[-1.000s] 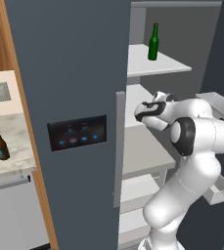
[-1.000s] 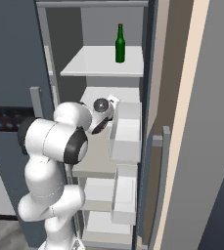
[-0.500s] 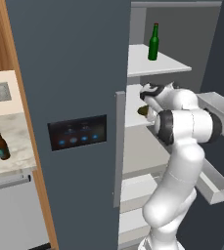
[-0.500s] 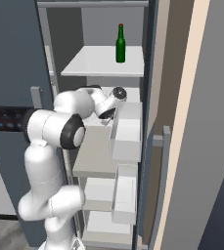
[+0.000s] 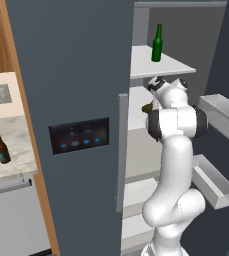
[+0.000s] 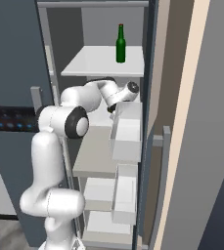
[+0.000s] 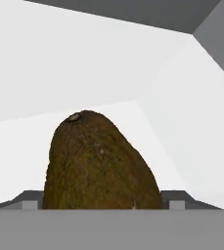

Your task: Place the beers on the top shelf of the fridge to keep them out of children's reach, and place the avocado on lower shelves for easy access.

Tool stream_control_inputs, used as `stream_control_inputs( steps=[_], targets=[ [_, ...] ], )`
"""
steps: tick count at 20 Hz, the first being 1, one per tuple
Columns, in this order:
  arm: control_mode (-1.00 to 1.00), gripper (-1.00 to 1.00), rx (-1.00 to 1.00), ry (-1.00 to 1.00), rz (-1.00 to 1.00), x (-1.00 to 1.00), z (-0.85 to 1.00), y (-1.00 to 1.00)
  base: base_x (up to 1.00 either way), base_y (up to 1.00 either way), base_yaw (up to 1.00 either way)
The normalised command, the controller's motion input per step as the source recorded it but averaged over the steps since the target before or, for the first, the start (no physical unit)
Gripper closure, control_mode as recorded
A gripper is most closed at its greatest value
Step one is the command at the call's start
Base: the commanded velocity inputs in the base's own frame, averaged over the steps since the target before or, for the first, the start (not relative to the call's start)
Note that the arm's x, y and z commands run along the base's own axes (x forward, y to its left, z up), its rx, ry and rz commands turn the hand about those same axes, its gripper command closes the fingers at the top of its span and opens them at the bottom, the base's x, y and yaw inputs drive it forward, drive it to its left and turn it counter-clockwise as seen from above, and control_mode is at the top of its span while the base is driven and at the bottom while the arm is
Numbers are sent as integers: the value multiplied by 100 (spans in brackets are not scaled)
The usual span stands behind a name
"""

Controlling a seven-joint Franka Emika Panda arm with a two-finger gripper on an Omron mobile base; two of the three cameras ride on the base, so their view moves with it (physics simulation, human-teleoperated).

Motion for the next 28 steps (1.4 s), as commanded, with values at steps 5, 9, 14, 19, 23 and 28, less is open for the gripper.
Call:
stream_control_inputs(
  steps=[5, 9, 14, 19, 23, 28],
  targets=[
    [-100, -100, -2, -7, 0, -36, -4, 2, 0, 0, 0],
    [-100, -100, -6, -13, 0, -74, 0, 12, 0, 0, 0],
    [-100, -100, -10, -15, 0, -59, 0, 46, 0, 0, 0],
    [-100, -100, -13, -13, 0, -22, 0, 72, 0, 0, 0],
    [-100, -100, -12, -7, 0, -16, 0, 58, 0, 0, 0],
    [-100, -100, -12, 0, -2, -40, 8, 18, 0, 0, 0]
  ],
)
